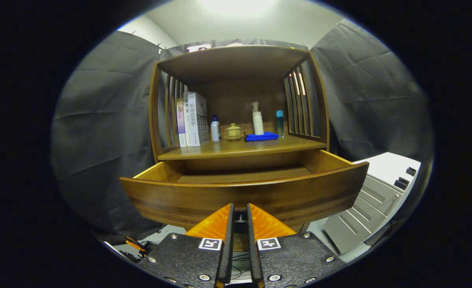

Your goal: Pull open the drawer, take out the items inside it, and place them on the countertop above the cabinet.

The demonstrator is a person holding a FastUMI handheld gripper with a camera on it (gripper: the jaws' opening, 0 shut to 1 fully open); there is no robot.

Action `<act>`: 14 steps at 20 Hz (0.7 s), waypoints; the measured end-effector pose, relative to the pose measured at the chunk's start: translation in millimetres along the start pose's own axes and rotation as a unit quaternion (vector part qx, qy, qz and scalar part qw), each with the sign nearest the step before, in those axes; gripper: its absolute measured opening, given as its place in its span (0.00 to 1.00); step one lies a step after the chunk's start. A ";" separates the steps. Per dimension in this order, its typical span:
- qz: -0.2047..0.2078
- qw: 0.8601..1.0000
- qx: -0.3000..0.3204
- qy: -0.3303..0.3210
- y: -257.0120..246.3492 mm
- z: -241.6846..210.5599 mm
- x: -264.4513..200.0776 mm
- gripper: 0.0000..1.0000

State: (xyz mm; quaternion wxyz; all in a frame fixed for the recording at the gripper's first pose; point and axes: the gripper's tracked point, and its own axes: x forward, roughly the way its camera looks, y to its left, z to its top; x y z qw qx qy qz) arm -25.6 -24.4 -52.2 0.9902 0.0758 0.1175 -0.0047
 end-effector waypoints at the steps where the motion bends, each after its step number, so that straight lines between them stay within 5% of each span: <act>1: -0.001 1.000 -0.014 0.009 0.0 -2.9 -2.3 0.28; 7: -0.002 0.996 -0.083 0.013 6.1 29.7 16.1 0.89; 14: -0.064 0.994 -0.050 0.070 -13.4 55.4 75.4 0.92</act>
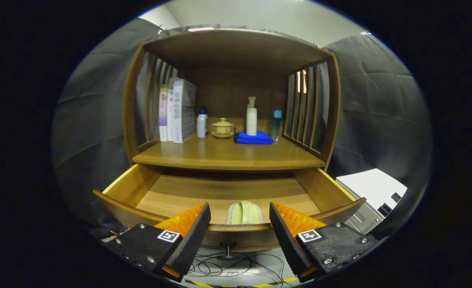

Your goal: Pull open the drawer, take out the items inside it, and place them on the countertop above the cabinet.

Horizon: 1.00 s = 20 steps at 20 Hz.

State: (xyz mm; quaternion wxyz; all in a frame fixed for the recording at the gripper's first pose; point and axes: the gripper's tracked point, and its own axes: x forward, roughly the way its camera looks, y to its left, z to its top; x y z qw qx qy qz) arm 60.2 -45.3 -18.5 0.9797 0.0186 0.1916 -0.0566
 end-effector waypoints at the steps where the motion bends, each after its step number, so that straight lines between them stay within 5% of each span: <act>1: -0.005 1.000 0.007 0.017 -1.7 -1.6 6.9 0.91; 9: -0.040 0.988 0.030 0.143 -22.2 -38.0 65.6 0.91; 15: -0.048 0.971 -0.020 0.235 -28.5 -65.0 90.4 0.89; 19: -0.012 0.960 0.002 0.280 -11.5 -84.2 94.7 0.69; 20: -0.003 0.960 0.014 0.280 -4.2 -85.3 95.5 0.57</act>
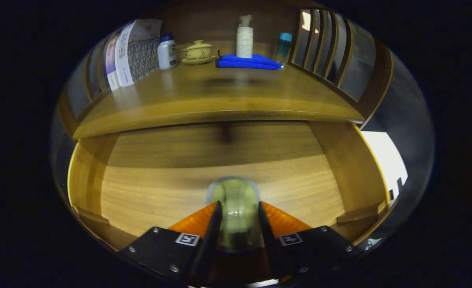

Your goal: Pull open the drawer, take out the items inside it, and place them on the countertop above the cabinet.

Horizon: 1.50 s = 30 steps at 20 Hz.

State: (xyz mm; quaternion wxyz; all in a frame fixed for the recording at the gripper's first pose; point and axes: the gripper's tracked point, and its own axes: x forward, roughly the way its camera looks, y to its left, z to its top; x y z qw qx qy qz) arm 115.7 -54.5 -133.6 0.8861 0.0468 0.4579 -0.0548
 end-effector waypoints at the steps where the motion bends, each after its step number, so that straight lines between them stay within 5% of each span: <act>1: -0.002 1.000 -0.002 -0.003 -0.3 1.0 -0.4 0.45; 4: -0.012 1.000 -0.009 -0.021 -2.8 5.6 -3.1 0.21; 7: -0.024 0.998 -0.008 -0.051 -3.8 14.1 -11.4 0.16; 19: -0.047 0.978 0.042 -0.197 -29.1 105.6 -92.0 0.16; 30: -0.021 0.978 -0.004 -0.206 -8.8 200.9 -54.9 0.16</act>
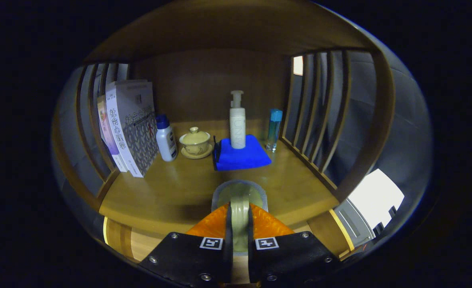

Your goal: Pull open the drawer, take out the items inside it, and place them on the countertop above the cabinet.

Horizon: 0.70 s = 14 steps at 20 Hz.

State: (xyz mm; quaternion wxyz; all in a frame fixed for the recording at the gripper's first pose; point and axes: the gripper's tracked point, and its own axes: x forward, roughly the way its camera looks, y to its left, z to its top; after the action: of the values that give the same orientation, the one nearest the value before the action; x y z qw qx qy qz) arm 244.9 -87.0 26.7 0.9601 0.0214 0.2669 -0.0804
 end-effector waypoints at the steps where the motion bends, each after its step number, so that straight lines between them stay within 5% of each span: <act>1: 0.000 1.000 -0.010 -0.003 0.1 6.5 7.1 0.16; 6: 0.046 0.998 -0.025 -0.032 22.5 7.1 41.1 0.22; 12: 0.105 0.987 0.018 -0.122 42.4 8.2 21.0 0.95; 14: 0.101 0.977 0.027 -0.184 35.1 22.7 -5.4 0.95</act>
State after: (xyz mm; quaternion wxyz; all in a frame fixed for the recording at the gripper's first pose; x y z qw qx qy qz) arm 257.7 -53.5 48.9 0.9950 0.0593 0.0795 0.0069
